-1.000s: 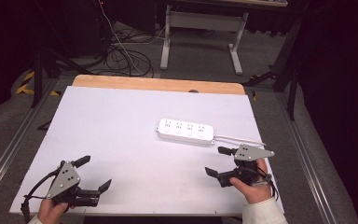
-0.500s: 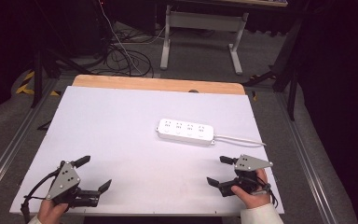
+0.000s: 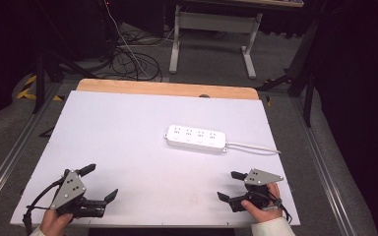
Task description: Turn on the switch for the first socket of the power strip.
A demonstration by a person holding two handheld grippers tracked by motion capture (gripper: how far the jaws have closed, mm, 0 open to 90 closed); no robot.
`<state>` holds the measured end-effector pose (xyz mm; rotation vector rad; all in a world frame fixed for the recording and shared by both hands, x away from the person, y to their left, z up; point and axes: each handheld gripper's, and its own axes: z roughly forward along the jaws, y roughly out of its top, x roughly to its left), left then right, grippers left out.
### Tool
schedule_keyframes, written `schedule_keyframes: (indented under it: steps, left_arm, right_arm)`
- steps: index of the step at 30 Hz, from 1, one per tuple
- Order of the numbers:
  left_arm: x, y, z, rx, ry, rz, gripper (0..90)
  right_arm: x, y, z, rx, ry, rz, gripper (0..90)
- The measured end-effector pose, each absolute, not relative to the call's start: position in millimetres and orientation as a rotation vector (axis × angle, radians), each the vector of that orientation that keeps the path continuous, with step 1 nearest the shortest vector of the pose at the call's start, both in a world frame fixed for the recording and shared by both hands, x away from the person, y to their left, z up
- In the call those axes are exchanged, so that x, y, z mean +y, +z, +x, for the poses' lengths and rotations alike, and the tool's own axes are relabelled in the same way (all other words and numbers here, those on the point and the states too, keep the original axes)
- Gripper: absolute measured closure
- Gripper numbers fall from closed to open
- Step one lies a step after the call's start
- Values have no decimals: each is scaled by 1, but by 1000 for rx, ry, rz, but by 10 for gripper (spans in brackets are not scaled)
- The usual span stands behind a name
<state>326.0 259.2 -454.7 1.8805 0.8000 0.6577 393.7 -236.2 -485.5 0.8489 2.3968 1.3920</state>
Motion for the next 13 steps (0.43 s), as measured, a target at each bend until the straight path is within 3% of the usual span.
schedule_keyframes:
  steps: [13]
  left_arm:
    - [260, -457, 328, 789, 674, 1887, 16]
  right_arm:
    - [-239, -483, 392, 2382, 1371, 817, 102]
